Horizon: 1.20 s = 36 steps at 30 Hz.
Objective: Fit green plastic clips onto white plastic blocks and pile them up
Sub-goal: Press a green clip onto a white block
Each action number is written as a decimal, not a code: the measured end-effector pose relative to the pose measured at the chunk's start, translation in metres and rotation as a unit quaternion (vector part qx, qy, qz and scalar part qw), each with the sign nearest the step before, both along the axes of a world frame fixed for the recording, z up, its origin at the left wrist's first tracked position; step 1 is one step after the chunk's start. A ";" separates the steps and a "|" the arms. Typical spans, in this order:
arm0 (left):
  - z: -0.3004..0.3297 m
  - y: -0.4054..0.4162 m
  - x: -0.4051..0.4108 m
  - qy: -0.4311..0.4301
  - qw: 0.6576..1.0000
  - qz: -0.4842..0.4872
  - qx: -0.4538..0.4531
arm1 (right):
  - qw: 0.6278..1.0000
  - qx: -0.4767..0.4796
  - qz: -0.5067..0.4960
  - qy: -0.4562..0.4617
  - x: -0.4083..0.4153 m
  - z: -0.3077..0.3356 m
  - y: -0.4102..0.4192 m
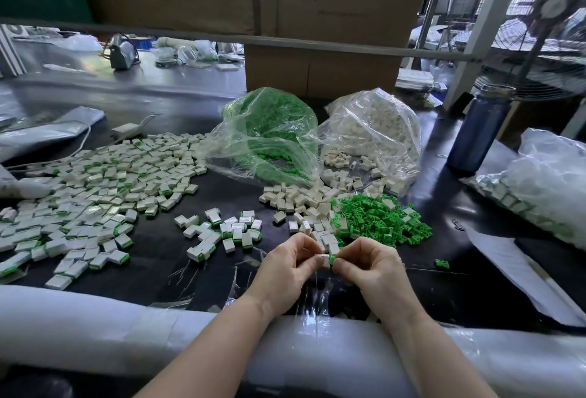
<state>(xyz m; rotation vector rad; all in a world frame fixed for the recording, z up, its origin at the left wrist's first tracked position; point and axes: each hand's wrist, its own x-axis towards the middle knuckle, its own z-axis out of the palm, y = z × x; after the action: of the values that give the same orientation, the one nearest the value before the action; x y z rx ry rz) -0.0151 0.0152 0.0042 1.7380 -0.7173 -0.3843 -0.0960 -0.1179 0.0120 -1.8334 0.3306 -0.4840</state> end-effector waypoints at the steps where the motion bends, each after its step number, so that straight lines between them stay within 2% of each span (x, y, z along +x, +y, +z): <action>1: 0.000 0.000 0.000 0.000 1.000 -0.004 0.003 | 1.000 -0.002 -0.002 -0.001 0.000 0.000 0.000; 8: 0.001 0.001 0.000 -0.007 1.000 -0.008 0.011 | 0.999 0.024 0.036 -0.003 0.000 -0.001 0.000; 22: 0.001 0.000 -0.001 -0.012 0.999 -0.027 0.042 | 0.998 -0.004 0.049 0.030 0.001 -0.003 -0.002; 36: 0.001 0.001 -0.001 -0.036 0.996 -0.040 0.067 | 0.996 0.017 0.074 0.039 0.001 -0.002 -0.003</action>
<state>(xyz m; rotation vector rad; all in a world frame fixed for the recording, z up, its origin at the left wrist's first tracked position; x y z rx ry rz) -0.0160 0.0166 0.0051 1.8609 -0.8305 -0.4337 -0.0949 -0.1206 0.0097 -1.8311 0.2519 -0.3031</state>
